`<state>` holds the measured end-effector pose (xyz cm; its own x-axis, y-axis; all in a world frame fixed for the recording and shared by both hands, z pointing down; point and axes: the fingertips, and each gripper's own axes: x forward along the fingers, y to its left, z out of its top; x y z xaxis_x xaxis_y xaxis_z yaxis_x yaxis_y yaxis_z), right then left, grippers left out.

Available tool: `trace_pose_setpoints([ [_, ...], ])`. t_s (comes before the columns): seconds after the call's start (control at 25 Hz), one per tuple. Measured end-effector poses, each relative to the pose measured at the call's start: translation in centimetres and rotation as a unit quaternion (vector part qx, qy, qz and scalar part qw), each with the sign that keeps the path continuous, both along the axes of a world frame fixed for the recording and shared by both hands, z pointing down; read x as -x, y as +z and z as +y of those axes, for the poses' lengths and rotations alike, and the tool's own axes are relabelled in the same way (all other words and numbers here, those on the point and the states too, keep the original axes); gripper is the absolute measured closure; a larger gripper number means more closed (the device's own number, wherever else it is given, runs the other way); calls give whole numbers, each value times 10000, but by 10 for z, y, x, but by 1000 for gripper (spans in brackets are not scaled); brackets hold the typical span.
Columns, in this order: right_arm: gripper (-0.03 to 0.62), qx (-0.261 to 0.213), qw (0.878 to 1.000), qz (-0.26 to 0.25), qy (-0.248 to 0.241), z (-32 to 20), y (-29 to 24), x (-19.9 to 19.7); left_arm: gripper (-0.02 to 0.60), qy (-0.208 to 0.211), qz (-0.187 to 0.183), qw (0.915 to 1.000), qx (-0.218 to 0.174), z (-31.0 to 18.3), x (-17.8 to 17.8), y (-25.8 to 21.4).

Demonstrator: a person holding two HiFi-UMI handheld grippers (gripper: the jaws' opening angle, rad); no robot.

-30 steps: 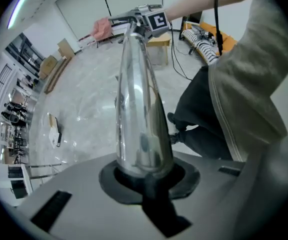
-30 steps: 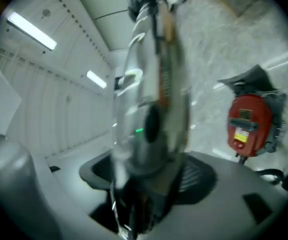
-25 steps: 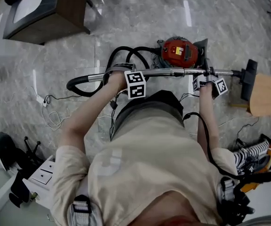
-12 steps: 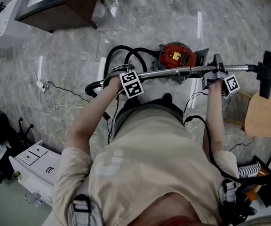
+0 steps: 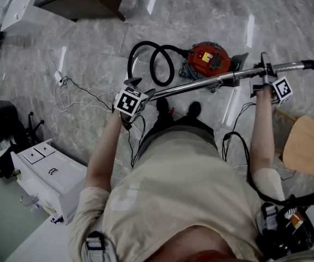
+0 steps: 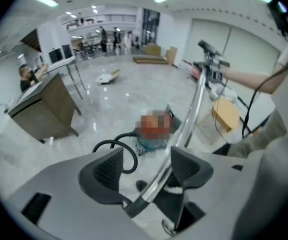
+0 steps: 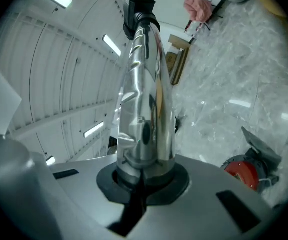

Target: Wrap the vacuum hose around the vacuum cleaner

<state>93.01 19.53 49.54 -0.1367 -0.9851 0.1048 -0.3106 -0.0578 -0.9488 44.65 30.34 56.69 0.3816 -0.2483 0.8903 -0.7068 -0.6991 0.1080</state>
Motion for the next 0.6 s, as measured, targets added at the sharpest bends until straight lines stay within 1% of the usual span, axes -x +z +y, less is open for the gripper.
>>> trace_pose_setpoints([
  [0.04,591,19,9998,173,-129,0,0,2,279,-424,358,9984,-114,-7,4,-14],
  [0.08,591,13,9990,362,-264,0,1,5,279,-802,677,9943,-176,-13,7,-26],
  [0.12,591,-9,9976,570,-398,1,2,6,281,-1071,917,9898,-180,-17,10,-33],
  [0.16,591,-25,9955,794,-520,3,4,7,281,-1194,1056,9871,-147,-18,11,-36],
  [0.2,591,-15,9928,1020,-627,7,4,9,281,-1172,1086,9871,-113,-15,10,-35],
  [0.24,591,24,9896,1245,-717,12,3,10,281,-1032,1019,9894,-103,-9,8,-30],
  [0.32,591,139,9824,1663,-844,24,0,13,281,-568,753,9954,-143,5,5,-19],
  [0.4,591,265,9758,1986,-879,33,-3,18,281,-117,610,9980,-145,19,2,-7],
  [0.48,591,491,9695,2242,-856,45,-4,20,281,203,627,9978,-86,32,1,3],
  [0.6,591,819,9596,2568,-809,69,-7,17,282,462,711,9964,66,52,10,19],
])
